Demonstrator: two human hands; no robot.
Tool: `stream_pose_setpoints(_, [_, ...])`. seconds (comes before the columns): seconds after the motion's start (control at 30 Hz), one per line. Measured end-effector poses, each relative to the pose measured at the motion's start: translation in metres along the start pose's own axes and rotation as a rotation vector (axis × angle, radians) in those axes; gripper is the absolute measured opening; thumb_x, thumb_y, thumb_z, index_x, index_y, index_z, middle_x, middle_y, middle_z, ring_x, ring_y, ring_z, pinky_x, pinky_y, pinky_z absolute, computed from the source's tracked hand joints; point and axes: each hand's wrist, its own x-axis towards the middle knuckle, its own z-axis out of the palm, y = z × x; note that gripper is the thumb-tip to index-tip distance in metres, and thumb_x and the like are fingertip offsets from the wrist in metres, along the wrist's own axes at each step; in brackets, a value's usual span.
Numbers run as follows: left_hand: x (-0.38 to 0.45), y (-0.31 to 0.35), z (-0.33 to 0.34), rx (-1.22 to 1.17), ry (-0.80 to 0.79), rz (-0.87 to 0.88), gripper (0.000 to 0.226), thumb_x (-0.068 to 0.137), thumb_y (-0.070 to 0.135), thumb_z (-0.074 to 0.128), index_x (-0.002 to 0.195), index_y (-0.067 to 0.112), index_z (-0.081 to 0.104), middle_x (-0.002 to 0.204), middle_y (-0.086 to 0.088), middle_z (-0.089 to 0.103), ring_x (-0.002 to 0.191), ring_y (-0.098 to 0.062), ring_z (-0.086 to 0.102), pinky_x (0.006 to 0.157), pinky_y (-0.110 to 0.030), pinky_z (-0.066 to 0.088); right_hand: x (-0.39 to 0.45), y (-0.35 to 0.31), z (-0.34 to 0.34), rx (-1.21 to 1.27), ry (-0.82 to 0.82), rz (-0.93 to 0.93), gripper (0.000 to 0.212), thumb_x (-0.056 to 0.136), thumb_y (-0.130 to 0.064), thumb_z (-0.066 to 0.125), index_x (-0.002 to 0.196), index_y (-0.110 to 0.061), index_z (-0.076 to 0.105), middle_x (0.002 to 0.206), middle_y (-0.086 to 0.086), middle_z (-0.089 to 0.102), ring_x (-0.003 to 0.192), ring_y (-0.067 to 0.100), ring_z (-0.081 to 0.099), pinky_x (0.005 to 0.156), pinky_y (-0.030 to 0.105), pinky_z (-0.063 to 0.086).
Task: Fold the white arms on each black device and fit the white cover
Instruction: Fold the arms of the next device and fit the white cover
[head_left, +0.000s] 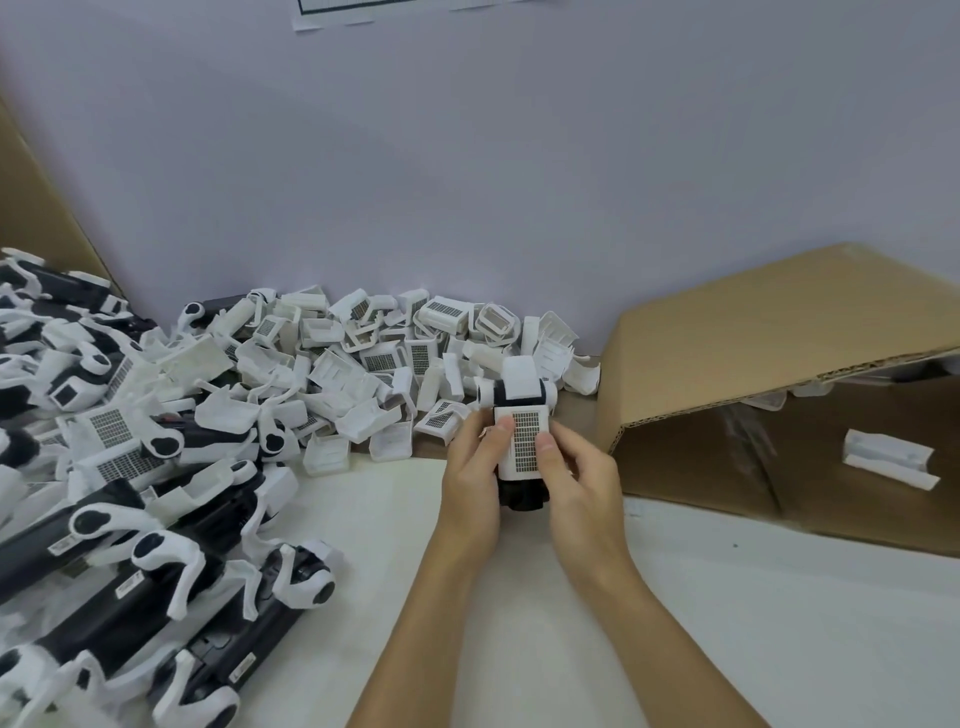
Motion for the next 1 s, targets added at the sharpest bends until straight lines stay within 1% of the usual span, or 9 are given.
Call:
stream_pose_setpoints(0.1, [0.000, 0.001, 0.001, 0.047, -0.030, 0.031, 0.020, 0.101, 0.013, 0.049, 0.103, 0.011, 0.069, 0.089, 0.000, 0.073, 0.084, -0.013, 0.069, 0.071, -0.024, 0.055, 0.000, -0.002, -0.002, 0.031, 0.007, -0.009, 0.026, 0.104, -0.008, 0.048, 0.115, -0.011, 0.071, 0.101, 0.002, 0.076, 0.095, 0.014, 0.072, 0.076, 0.022, 0.054])
stream_pose_setpoints(0.23, [0.001, 0.000, 0.001, 0.151, -0.053, 0.101, 0.029, 0.092, 0.030, 0.054, 0.106, 0.011, 0.070, 0.091, 0.004, 0.075, 0.088, -0.008, 0.069, 0.074, -0.019, 0.052, 0.001, -0.002, -0.002, 0.036, 0.033, -0.003, 0.024, 0.102, -0.015, 0.052, 0.119, -0.012, 0.069, 0.108, 0.000, 0.075, 0.103, 0.013, 0.070, 0.086, 0.028, 0.056])
stream_pose_setpoints(0.33, [0.001, 0.000, 0.000, 0.152, -0.096, 0.102, 0.030, 0.089, 0.028, 0.057, 0.103, 0.004, 0.069, 0.088, -0.002, 0.073, 0.084, -0.014, 0.068, 0.073, -0.025, 0.055, 0.002, -0.003, -0.004, 0.101, 0.025, 0.043, 0.026, 0.102, -0.024, 0.051, 0.109, -0.010, 0.073, 0.099, 0.004, 0.077, 0.098, 0.020, 0.072, 0.084, 0.033, 0.058])
stream_pose_setpoints(0.43, [-0.001, 0.001, 0.001, 0.128, -0.137, 0.091, 0.021, 0.090, 0.027, 0.056, 0.095, 0.017, 0.074, 0.084, 0.003, 0.074, 0.080, -0.010, 0.069, 0.070, -0.022, 0.055, 0.005, -0.003, -0.006, 0.139, 0.009, 0.077, 0.034, 0.100, -0.032, 0.052, 0.097, -0.007, 0.076, 0.091, 0.009, 0.077, 0.090, 0.023, 0.074, 0.076, 0.032, 0.060])
stream_pose_setpoints(0.63, [-0.001, 0.000, 0.009, 0.338, 0.071, 0.108, 0.031, 0.103, 0.029, 0.051, 0.088, 0.013, 0.073, 0.076, -0.002, 0.072, 0.071, -0.010, 0.065, 0.063, -0.024, 0.050, 0.006, -0.002, -0.005, 0.102, 0.020, 0.098, 0.036, 0.095, -0.042, 0.057, 0.085, -0.015, 0.079, 0.083, 0.007, 0.077, 0.082, 0.017, 0.073, 0.073, 0.031, 0.057])
stream_pose_setpoints(0.73, [-0.003, 0.003, 0.011, 0.399, 0.080, 0.121, 0.037, 0.104, 0.031, 0.048, 0.080, 0.014, 0.072, 0.068, -0.002, 0.068, 0.065, -0.012, 0.061, 0.059, -0.028, 0.046, 0.005, -0.004, -0.004, 0.097, 0.052, 0.103, 0.048, 0.089, -0.050, 0.060, 0.080, -0.005, 0.075, 0.083, 0.024, 0.071, 0.075, 0.021, 0.065, 0.070, 0.038, 0.051])
stream_pose_setpoints(0.83, [-0.004, 0.007, 0.013, 0.401, 0.078, 0.123, 0.040, 0.103, 0.028, 0.049, 0.070, 0.021, 0.070, 0.058, 0.007, 0.063, 0.056, -0.005, 0.054, 0.055, -0.018, 0.041, 0.005, -0.004, -0.005, 0.106, 0.085, 0.122, 0.054, 0.086, -0.051, 0.061, 0.075, 0.001, 0.072, 0.083, 0.031, 0.067, 0.071, 0.021, 0.061, 0.067, 0.038, 0.047])
stream_pose_setpoints(0.9, [-0.004, 0.006, 0.013, 0.399, 0.074, 0.121, 0.039, 0.103, 0.028, 0.051, 0.072, 0.017, 0.072, 0.059, 0.003, 0.063, 0.057, -0.006, 0.055, 0.055, -0.018, 0.041, 0.005, -0.004, -0.006, 0.107, 0.090, 0.128, 0.058, 0.086, -0.051, 0.062, 0.076, 0.005, 0.069, 0.084, 0.035, 0.064, 0.070, 0.022, 0.058, 0.066, 0.037, 0.045])
stream_pose_setpoints(1.0, [-0.003, 0.006, 0.011, 0.367, 0.053, 0.098, 0.035, 0.102, 0.028, 0.052, 0.082, 0.013, 0.076, 0.067, -0.005, 0.069, 0.063, -0.006, 0.061, 0.058, -0.018, 0.045, 0.006, -0.003, -0.005, 0.119, 0.092, 0.125, 0.050, 0.083, -0.053, 0.060, 0.073, -0.006, 0.075, 0.074, 0.019, 0.071, 0.068, 0.015, 0.064, 0.062, 0.032, 0.050])
